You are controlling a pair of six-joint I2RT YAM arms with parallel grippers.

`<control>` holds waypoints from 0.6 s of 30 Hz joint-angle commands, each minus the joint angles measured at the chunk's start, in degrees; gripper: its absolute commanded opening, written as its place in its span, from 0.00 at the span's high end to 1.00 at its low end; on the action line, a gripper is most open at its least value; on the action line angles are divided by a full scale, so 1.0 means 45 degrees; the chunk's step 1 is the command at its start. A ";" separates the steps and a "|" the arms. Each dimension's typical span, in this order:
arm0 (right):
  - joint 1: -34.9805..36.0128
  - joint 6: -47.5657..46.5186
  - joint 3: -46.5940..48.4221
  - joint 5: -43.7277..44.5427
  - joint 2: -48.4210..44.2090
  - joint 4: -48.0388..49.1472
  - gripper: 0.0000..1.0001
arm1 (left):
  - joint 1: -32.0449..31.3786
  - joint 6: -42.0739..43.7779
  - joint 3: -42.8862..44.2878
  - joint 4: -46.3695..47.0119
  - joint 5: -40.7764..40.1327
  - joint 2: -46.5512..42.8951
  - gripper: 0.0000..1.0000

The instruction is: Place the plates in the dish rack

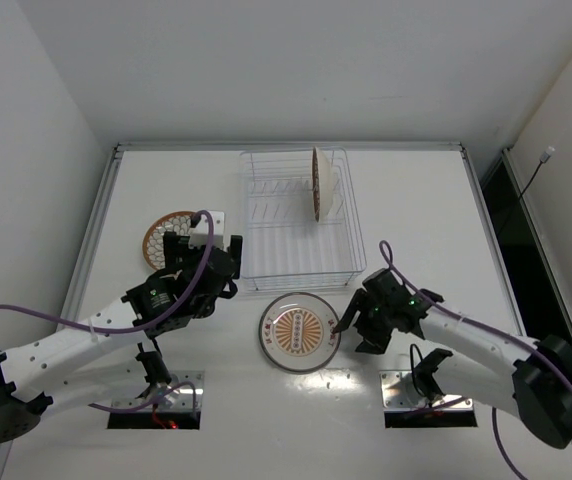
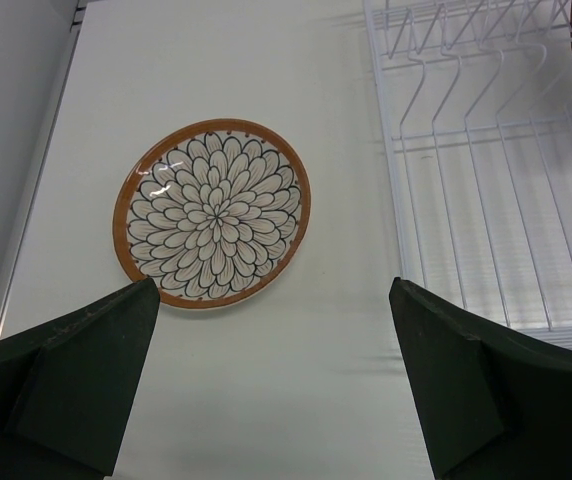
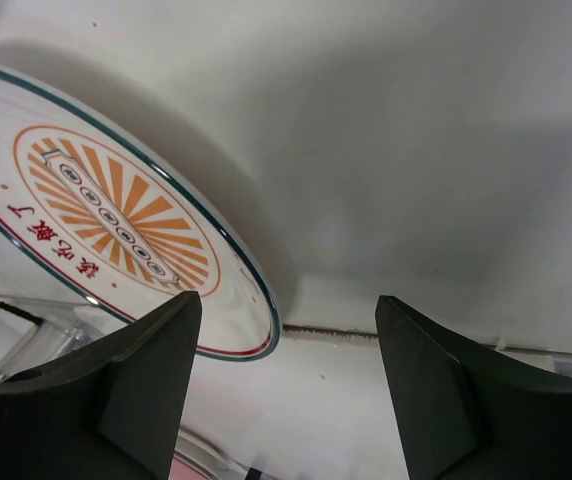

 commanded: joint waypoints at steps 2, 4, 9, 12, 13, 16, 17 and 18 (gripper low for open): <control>-0.0155 -0.0432 0.0884 0.0177 0.0972 0.0687 0.32 | 0.0118 -0.0160 -0.0064 0.0310 -0.0167 -0.0279 0.00; -0.0155 -0.0569 0.1001 0.0177 0.1459 0.0959 0.43 | 0.0118 -0.0160 -0.0064 0.0310 -0.0167 -0.0395 0.00; -0.0603 -0.1465 0.1138 -0.0466 0.2535 0.1371 0.58 | 0.0118 -0.0160 -0.0064 0.0310 -0.0167 -0.0396 0.00; -0.0741 -0.1955 0.1257 -0.0722 0.3004 0.1508 0.70 | 0.0118 -0.0160 -0.0064 0.0310 -0.0167 -0.0396 0.00; -0.0877 -0.1957 0.1257 -0.0722 0.3006 0.1508 0.81 | 0.0118 -0.0160 -0.0064 0.0310 -0.0167 -0.0512 0.00; -0.0878 -0.1957 0.1257 -0.0722 0.2616 0.1508 1.00 | 0.0118 -0.0160 -0.0064 0.0310 -0.0167 -0.0513 0.00; -0.0878 -0.1957 0.1257 -0.0722 0.2499 0.1508 1.00 | 0.0118 -0.0160 -0.0064 0.0310 -0.0167 -0.0513 0.00; -0.0878 -0.2073 0.1257 -0.0722 0.2382 0.1508 1.00 | 0.0118 -0.0160 -0.0064 0.0310 -0.0167 -0.0513 0.00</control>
